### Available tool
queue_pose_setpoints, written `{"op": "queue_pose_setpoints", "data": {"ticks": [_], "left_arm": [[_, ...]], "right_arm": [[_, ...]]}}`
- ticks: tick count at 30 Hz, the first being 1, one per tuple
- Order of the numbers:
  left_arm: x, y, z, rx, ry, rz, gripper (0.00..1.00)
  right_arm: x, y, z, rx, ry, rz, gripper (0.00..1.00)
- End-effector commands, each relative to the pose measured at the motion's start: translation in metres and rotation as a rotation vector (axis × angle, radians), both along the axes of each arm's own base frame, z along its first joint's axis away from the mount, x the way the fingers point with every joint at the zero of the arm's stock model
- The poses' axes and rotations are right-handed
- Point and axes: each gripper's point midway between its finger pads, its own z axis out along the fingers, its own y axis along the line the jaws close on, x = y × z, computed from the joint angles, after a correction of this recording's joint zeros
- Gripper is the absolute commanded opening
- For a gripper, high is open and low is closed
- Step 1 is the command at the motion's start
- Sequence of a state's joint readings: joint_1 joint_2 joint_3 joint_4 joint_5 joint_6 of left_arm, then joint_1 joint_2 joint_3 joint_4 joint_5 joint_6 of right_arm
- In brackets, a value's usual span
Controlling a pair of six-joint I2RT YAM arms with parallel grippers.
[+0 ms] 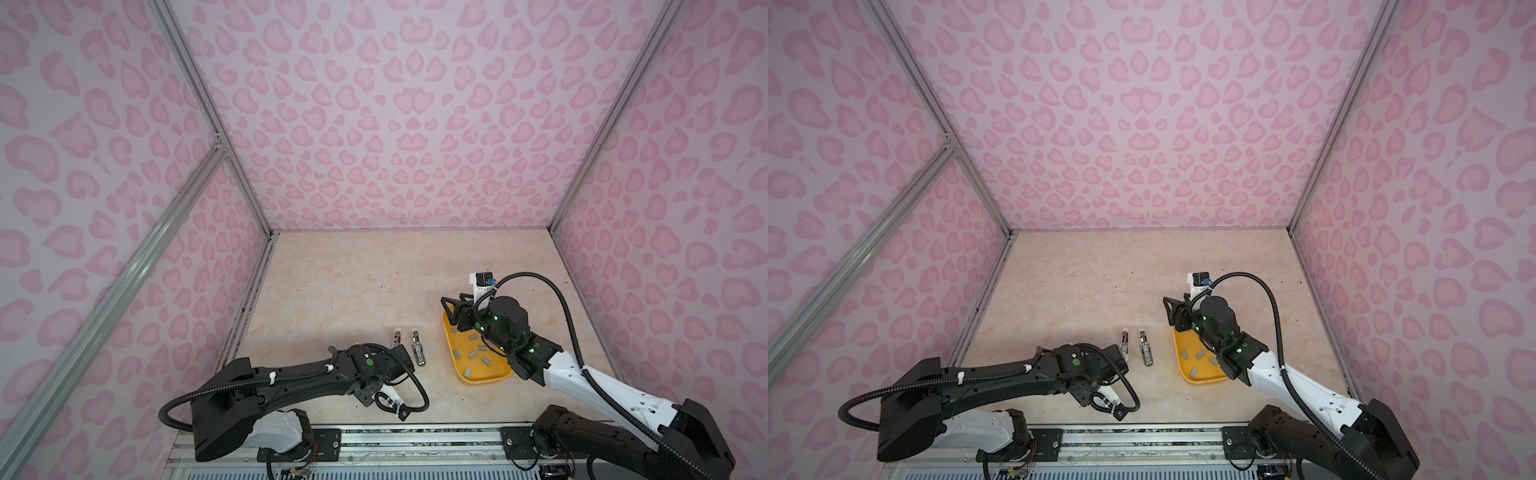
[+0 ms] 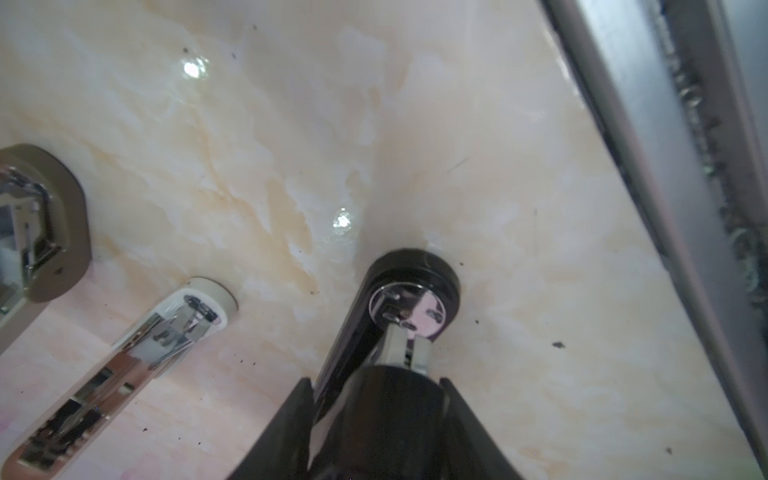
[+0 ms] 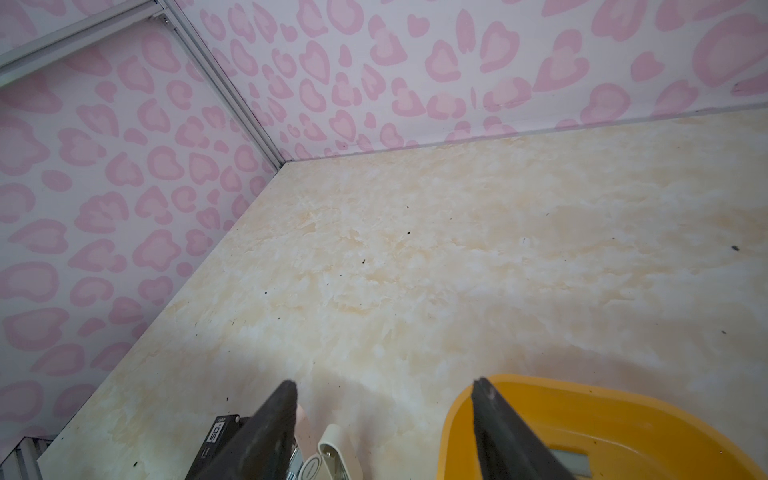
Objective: Load the staples into the stapler
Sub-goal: 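Grasp the black stapler with the left gripper while the right stays over the tray, then lift the black stapler with the left gripper toward the approaching right gripper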
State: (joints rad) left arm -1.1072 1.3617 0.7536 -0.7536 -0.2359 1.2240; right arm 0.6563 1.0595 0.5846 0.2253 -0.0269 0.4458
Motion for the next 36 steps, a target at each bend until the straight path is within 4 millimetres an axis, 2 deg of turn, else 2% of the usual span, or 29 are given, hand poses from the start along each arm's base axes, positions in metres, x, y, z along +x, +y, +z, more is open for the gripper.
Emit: {"op": "queue_pose_setpoints", "data": {"ticks": [1, 6, 10, 14, 18, 20, 23, 26, 31, 36], "left_arm": [[-0.004, 0.002, -0.002, 0.021, 0.028, -0.008, 0.32], [-0.002, -0.009, 0.006, -0.035, 0.028, 0.011, 0.04], [0.011, -0.016, 0.030, -0.138, -0.003, 0.072, 0.04], [0.029, -0.021, 0.075, -0.302, -0.103, 0.147, 0.04], [0.057, -0.040, 0.144, -0.547, -0.237, 0.318, 0.03], [0.055, -0.043, 0.158, -0.618, -0.225, 0.340, 0.03], [0.065, -0.028, 0.147, -0.609, -0.300, 0.331, 0.03], [0.065, -0.014, 0.135, -0.606, -0.301, 0.346, 0.03], [0.063, -0.017, 0.162, -0.771, -0.298, 0.365, 0.03], [0.061, -0.017, 0.165, -0.803, -0.288, 0.368, 0.03]], "right_arm": [[0.000, 0.001, 0.006, 0.027, -0.019, 0.003, 0.67], [0.000, -0.002, 0.007, 0.036, -0.023, -0.010, 0.67], [-0.003, -0.006, 0.009, 0.062, -0.035, -0.020, 0.67], [-0.005, -0.009, 0.012, 0.081, -0.044, -0.031, 0.67], [-0.007, -0.012, 0.015, 0.107, -0.053, -0.037, 0.67], [-0.009, -0.012, 0.016, 0.120, -0.051, -0.033, 0.67], [-0.014, -0.006, 0.017, 0.136, -0.044, 0.003, 0.67], [-0.019, 0.004, 0.018, 0.148, -0.042, 0.065, 0.65], [-0.033, 0.035, 0.022, 0.132, -0.060, 0.168, 0.64], [-0.044, 0.066, 0.021, 0.097, -0.059, 0.246, 0.63]]}}
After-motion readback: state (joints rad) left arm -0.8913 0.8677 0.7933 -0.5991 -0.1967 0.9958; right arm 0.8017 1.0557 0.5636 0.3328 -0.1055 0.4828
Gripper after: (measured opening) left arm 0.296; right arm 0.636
